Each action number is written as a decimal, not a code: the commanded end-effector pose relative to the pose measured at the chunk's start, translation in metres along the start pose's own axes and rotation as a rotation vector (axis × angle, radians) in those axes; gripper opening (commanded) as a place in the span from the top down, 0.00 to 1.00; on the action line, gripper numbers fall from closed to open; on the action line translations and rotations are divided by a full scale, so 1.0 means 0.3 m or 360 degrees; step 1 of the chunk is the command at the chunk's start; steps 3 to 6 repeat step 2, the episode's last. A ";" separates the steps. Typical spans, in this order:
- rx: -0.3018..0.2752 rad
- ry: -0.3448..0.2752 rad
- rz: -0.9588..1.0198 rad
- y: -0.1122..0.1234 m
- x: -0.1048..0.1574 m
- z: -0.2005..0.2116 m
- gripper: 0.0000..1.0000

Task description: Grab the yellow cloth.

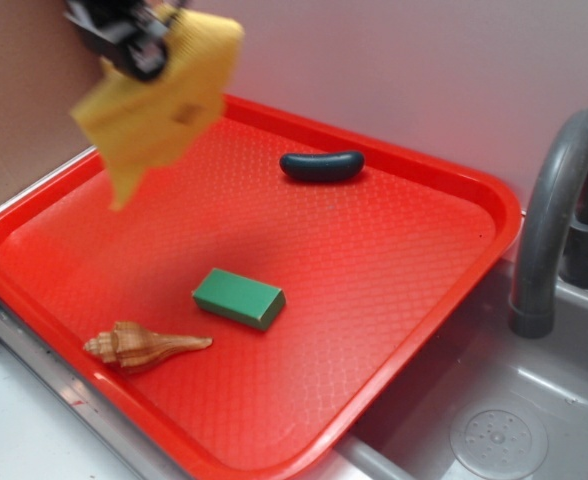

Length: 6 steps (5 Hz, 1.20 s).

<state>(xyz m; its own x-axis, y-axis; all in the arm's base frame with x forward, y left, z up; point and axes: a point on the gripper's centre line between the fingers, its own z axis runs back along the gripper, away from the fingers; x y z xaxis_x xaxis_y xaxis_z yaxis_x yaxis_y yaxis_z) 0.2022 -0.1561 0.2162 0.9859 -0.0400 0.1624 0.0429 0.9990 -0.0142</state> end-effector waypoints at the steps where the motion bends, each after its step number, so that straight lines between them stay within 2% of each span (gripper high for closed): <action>1: -0.0099 -0.0172 0.0275 0.068 -0.104 0.124 1.00; 2: -0.0006 -0.0077 0.0205 0.117 -0.101 0.089 1.00; 6: -0.0006 -0.0077 0.0205 0.117 -0.101 0.089 1.00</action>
